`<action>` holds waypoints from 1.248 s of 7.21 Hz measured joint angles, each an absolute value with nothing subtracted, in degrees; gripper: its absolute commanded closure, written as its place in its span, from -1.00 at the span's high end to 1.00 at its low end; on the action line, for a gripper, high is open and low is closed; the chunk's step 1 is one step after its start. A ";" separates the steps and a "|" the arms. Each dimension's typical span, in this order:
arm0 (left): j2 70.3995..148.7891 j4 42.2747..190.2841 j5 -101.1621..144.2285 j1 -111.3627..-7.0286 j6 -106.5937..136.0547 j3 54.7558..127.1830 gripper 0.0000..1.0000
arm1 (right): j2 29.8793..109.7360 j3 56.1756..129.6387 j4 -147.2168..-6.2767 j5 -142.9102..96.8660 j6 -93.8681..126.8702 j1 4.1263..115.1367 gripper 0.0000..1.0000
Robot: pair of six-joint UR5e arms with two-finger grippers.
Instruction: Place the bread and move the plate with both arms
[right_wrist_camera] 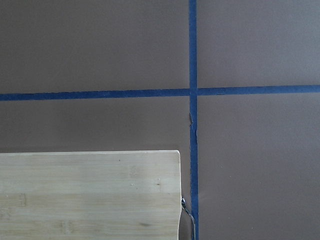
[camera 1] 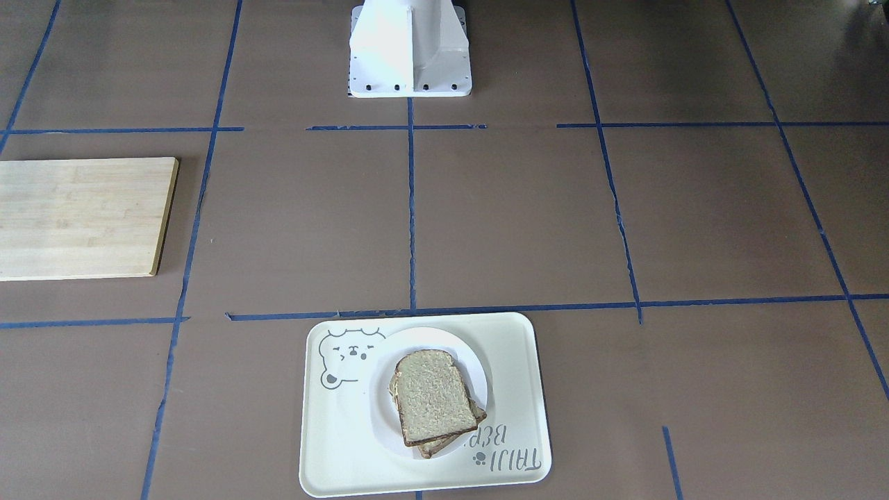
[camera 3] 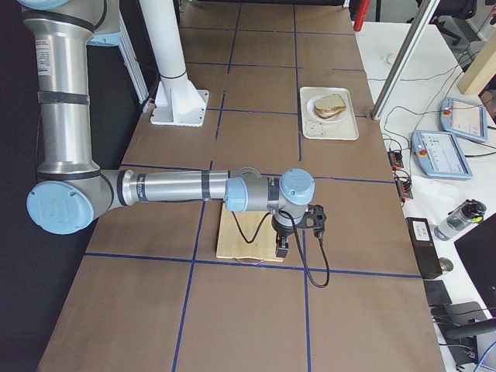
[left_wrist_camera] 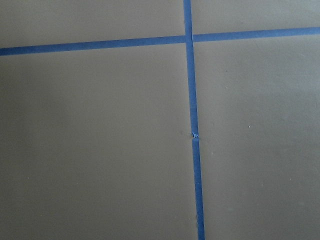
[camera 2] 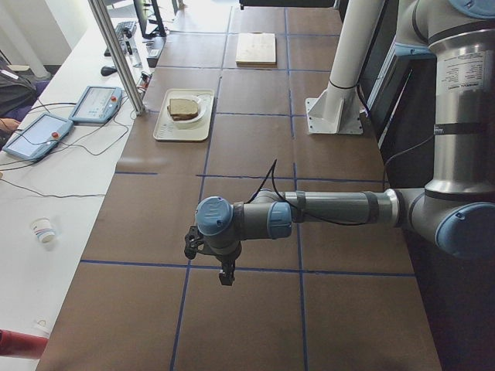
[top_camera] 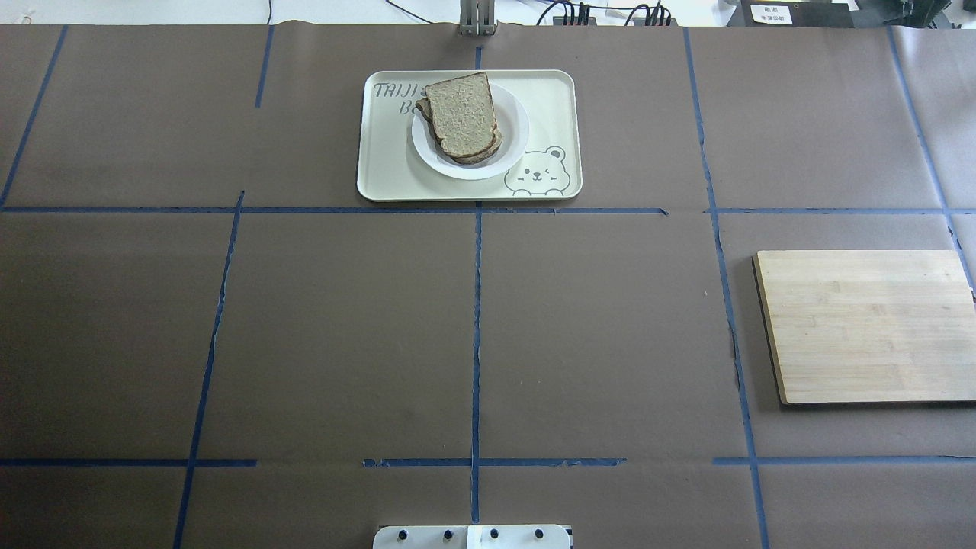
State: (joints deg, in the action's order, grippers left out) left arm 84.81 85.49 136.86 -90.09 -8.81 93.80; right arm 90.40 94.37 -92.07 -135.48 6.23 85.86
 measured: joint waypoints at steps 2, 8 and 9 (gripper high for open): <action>84.93 84.06 136.87 -91.65 -10.16 94.02 1.00 | 90.53 94.25 -92.35 -134.74 4.58 87.83 1.00; 85.34 83.59 136.93 -92.02 -10.29 94.70 1.00 | 98.07 97.98 -92.10 -134.90 2.36 90.73 1.00; 85.34 83.58 136.93 -92.02 -10.29 94.70 1.00 | 98.08 98.03 -92.11 -134.88 2.40 90.74 1.00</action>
State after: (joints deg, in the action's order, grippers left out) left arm 85.34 83.58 136.93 -92.02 -10.29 94.70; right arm 98.08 98.03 -92.11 -134.88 2.40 90.74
